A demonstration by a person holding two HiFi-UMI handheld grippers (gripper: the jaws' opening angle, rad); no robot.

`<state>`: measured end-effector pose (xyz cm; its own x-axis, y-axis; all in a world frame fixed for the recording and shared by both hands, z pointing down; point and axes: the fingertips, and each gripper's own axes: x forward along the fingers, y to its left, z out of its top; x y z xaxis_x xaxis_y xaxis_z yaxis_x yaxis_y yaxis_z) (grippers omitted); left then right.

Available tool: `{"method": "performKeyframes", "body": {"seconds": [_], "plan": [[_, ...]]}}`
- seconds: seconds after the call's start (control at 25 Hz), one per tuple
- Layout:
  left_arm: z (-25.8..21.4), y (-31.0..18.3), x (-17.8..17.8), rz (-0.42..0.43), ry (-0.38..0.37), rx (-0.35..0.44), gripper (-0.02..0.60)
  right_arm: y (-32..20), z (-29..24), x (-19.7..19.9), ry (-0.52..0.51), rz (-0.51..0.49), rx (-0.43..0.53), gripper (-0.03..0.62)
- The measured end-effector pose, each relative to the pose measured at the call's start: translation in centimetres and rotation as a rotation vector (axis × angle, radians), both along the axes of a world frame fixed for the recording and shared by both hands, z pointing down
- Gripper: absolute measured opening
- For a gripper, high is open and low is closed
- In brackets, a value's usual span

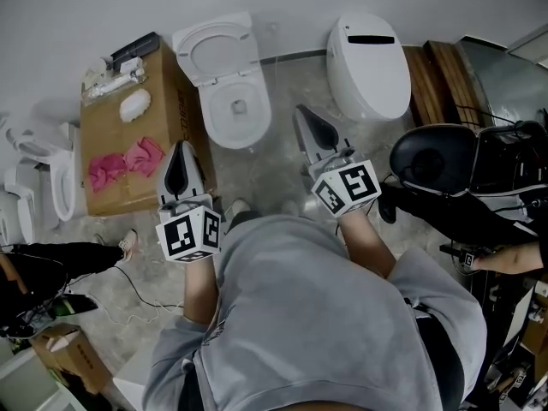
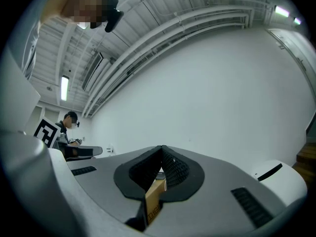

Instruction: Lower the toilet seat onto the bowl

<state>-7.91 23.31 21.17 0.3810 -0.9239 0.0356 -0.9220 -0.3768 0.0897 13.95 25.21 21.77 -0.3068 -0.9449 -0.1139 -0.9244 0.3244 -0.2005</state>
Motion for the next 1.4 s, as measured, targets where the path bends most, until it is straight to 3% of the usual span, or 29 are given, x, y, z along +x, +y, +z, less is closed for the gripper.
{"method": "performKeyframes", "body": {"seconds": [0.24,0.56,0.88,1.4], "plan": [[0.6,-2.5,-1.3,0.014,0.0,-0.015,0.0,-2.4,0.5,-0.9,0.008,0.027,-0.019,-0.002],[1.3,-9.7,-4.7,0.074,0.016,-0.002,0.0,-8.2,0.7,-3.9,0.048,0.099,-0.027,-0.002],[1.6,-15.9,-9.8,0.098,0.012,-0.001,0.0,-14.0,0.4,-8.4,0.053,0.143,-0.044,-0.002],[3.5,-19.7,-14.0,0.072,0.039,-0.039,0.0,-18.6,1.1,-11.9,0.108,0.13,-0.084,-0.002]]}}
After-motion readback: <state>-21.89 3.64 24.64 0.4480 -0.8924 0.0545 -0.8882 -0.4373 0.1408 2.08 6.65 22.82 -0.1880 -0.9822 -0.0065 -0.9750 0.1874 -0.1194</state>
